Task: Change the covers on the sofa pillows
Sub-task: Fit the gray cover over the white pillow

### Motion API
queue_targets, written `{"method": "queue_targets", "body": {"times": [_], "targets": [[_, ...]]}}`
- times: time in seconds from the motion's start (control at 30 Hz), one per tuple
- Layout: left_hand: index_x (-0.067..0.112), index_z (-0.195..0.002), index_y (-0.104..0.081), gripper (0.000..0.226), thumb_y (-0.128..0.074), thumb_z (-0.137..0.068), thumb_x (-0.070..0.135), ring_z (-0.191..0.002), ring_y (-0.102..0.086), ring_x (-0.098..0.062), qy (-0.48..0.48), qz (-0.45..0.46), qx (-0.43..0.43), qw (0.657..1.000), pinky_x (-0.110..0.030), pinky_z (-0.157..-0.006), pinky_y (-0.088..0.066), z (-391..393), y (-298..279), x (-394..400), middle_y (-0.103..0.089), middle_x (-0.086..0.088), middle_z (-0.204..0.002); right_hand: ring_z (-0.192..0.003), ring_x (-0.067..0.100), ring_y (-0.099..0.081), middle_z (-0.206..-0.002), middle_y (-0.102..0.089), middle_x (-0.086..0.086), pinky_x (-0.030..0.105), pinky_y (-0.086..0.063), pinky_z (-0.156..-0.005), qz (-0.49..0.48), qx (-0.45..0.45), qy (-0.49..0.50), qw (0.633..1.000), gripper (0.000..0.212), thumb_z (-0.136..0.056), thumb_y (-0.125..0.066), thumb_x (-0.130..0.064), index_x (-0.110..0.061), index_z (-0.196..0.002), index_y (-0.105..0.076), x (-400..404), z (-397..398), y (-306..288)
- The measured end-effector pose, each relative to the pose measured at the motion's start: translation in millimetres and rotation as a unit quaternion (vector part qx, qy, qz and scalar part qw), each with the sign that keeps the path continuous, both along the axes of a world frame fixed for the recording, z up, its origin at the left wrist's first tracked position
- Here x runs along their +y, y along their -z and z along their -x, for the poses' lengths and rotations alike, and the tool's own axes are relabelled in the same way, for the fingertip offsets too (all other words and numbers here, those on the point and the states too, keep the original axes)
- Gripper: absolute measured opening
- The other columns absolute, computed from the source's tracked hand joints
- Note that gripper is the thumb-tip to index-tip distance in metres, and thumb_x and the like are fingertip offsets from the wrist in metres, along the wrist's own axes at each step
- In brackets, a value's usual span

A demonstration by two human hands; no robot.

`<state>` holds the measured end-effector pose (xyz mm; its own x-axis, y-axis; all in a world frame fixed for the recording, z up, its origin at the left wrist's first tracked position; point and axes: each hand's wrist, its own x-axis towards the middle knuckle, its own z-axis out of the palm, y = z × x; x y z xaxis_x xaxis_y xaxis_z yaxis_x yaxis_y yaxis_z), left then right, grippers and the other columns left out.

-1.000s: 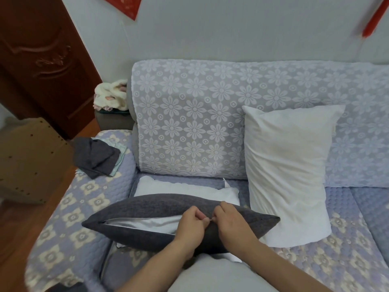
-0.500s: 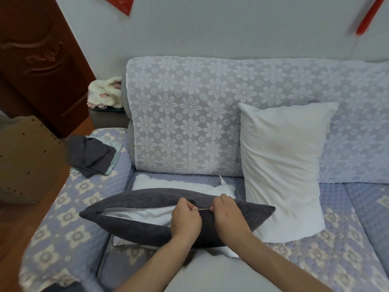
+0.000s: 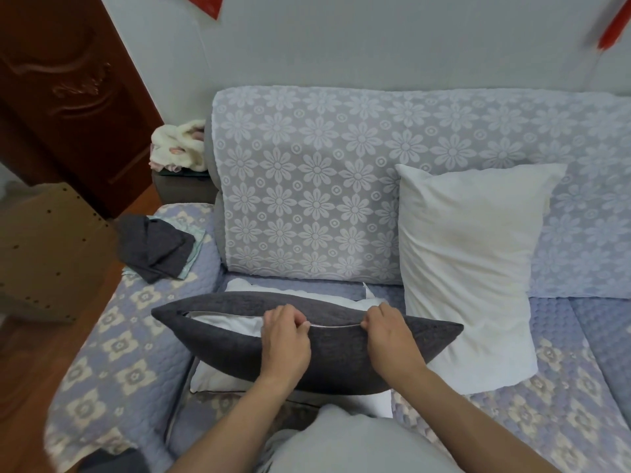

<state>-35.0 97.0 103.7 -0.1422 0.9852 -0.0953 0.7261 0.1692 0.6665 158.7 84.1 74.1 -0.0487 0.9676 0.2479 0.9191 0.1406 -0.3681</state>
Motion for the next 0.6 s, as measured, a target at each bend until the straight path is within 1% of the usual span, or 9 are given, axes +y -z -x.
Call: {"method": "queue_targets", "body": {"times": [0.1,0.2,0.27,0.33,0.43,0.47,0.5,0.53,0.6], "targets": [[0.016,-0.088,-0.056,0.012,-0.058,-0.099,0.014,-0.089,-0.057,-0.01,-0.059,0.08,-0.11,0.989,-0.027,-0.077,-0.042,-2.9,6.4,-8.0,-0.061,0.004,-0.094,-0.067,0.014,-0.036,-0.075,-0.049,0.003,0.03,-0.033,-0.06,0.031,0.013,0.013,0.999,0.03,-0.081,-0.072,0.003,-0.015,-0.074,-0.049,-3.4,-1.6,6.3],[0.01,-0.089,-0.057,0.011,-0.059,-0.099,0.013,-0.086,-0.057,-0.015,-0.125,0.125,-0.141,0.974,-0.031,-0.076,-0.04,-4.3,13.3,-9.7,-0.063,-0.001,-0.092,-0.072,0.016,-0.04,-0.081,-0.054,0.004,0.031,-0.036,-0.065,0.065,0.012,0.02,0.998,0.019,-0.091,-0.065,-0.005,-0.013,-0.078,-0.055,-6.6,1.2,11.2],[0.008,-0.092,-0.058,0.009,-0.059,-0.099,0.013,-0.087,-0.058,-0.018,-0.171,0.149,-0.18,0.957,-0.031,-0.073,-0.042,-5.5,12.6,-7.4,-0.064,-0.005,-0.094,-0.072,0.017,-0.041,-0.081,-0.054,0.004,0.032,-0.036,-0.065,0.07,0.012,0.026,0.997,0.019,-0.092,-0.064,-0.006,-0.013,-0.077,-0.055,-6.7,2.3,12.4],[0.008,-0.095,-0.06,0.006,-0.059,-0.099,0.012,-0.087,-0.058,-0.017,-0.186,0.168,-0.228,0.941,-0.029,-0.069,-0.045,-6.5,10.7,-5.4,-0.064,-0.006,-0.096,-0.072,0.017,-0.039,-0.078,-0.053,0.004,0.032,-0.035,-0.063,0.072,0.017,0.035,0.997,0.021,-0.09,-0.066,-0.004,-0.013,-0.076,-0.053,-5.8,2.2,11.4],[0.008,-0.096,-0.063,0.005,-0.06,-0.099,0.012,-0.094,-0.062,-0.022,-0.175,0.211,-0.303,0.913,-0.037,-0.086,-0.053,-1.7,14.6,-1.7,-0.068,-0.01,-0.098,-0.072,0.017,-0.04,-0.077,-0.052,0.003,0.032,-0.034,-0.064,0.086,0.016,0.043,0.995,0.022,-0.089,-0.066,-0.003,-0.014,-0.075,-0.052,-5.6,-0.1,10.5],[0.006,-0.096,-0.062,0.006,-0.06,-0.099,0.01,-0.093,-0.062,-0.023,-0.165,0.224,-0.339,0.899,-0.038,-0.087,-0.053,1.5,16.9,-1.7,-0.068,-0.011,-0.096,-0.072,0.017,-0.04,-0.077,-0.051,0.003,0.031,-0.033,-0.065,0.093,0.017,0.046,0.994,0.023,-0.09,-0.065,-0.003,-0.014,-0.075,-0.052,-5.8,-1.3,10.5],[0.004,-0.094,-0.061,0.006,-0.059,-0.1,0.008,-0.088,-0.061,-0.022,-0.153,0.234,-0.378,0.883,-0.036,-0.084,-0.053,4.4,17.8,-1.7,-0.067,-0.012,-0.092,-0.074,0.018,-0.041,-0.078,-0.05,0.002,0.031,-0.033,-0.066,0.101,0.018,0.047,0.994,0.022,-0.091,-0.064,-0.004,-0.015,-0.076,-0.052,-5.4,-2.2,10.2],[0.003,-0.092,-0.059,0.008,-0.058,-0.1,0.005,-0.08,-0.059,-0.02,-0.14,0.238,-0.403,0.873,-0.033,-0.076,-0.052,7.5,18.0,-2.0,-0.063,-0.012,-0.086,-0.075,0.018,-0.042,-0.08,-0.05,0.001,0.03,-0.033,-0.068,0.109,0.017,0.044,0.993,0.021,-0.093,-0.062,-0.006,-0.015,-0.077,-0.052,-5.1,-2.4,9.6],[0.004,-0.089,-0.057,0.011,-0.057,-0.1,0.003,-0.062,-0.049,-0.015,-0.111,0.228,-0.396,0.883,-0.026,-0.056,-0.042,13.0,19.1,-2.4,-0.055,-0.01,-0.074,-0.08,0.018,-0.042,-0.085,-0.05,0.0,0.028,-0.031,-0.072,0.125,0.015,0.029,0.992,0.016,-0.097,-0.058,-0.011,-0.014,-0.082,-0.055,-4.9,-1.4,9.4]]}}
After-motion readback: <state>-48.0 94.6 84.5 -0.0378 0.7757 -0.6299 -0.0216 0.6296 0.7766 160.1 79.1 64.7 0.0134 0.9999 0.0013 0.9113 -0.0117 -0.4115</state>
